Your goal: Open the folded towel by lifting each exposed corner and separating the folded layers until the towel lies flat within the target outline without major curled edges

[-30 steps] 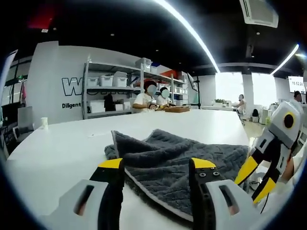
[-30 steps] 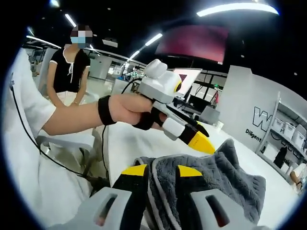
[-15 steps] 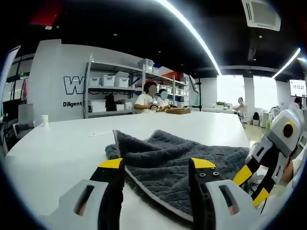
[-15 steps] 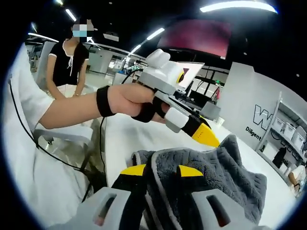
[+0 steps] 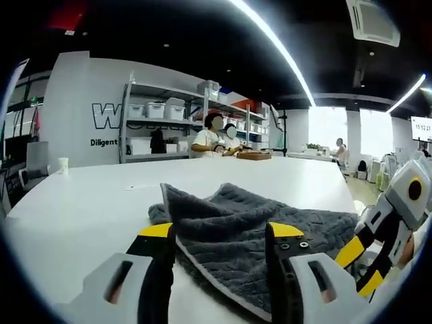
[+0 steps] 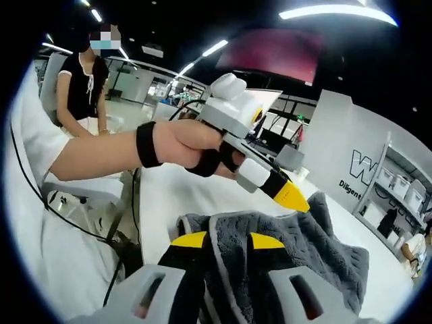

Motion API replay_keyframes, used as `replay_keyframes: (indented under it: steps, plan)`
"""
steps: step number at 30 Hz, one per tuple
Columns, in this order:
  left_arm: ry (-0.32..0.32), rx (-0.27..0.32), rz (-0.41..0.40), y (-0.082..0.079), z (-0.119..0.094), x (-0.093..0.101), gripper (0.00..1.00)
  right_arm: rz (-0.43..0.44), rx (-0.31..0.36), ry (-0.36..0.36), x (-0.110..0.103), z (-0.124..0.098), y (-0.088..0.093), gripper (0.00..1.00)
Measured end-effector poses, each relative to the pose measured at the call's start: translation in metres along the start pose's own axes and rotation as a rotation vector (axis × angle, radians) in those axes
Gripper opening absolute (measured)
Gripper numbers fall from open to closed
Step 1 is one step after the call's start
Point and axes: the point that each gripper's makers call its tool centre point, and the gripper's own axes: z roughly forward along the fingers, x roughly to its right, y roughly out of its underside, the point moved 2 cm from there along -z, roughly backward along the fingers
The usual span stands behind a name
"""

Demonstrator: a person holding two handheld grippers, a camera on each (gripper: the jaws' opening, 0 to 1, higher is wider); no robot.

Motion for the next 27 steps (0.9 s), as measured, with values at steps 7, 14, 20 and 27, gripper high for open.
replay_keyframes:
  steps: [7,14,20,27]
  plan:
    - [0.007,-0.006,-0.006,0.006,-0.002,0.011,0.51,-0.006,0.004,0.005,-0.001,0.001,-0.001,0.17]
    - [0.002,0.002,-0.01,0.007,-0.007,0.013,0.51,-0.008,-0.001,0.011,-0.006,0.001,0.001,0.16]
    - [0.0,0.003,-0.013,0.01,-0.01,0.014,0.51,-0.015,-0.005,0.017,-0.01,-0.001,-0.001,0.16]
    - [0.0,0.015,-0.026,0.01,-0.011,0.017,0.51,-0.026,-0.007,0.055,-0.006,-0.001,-0.003,0.16]
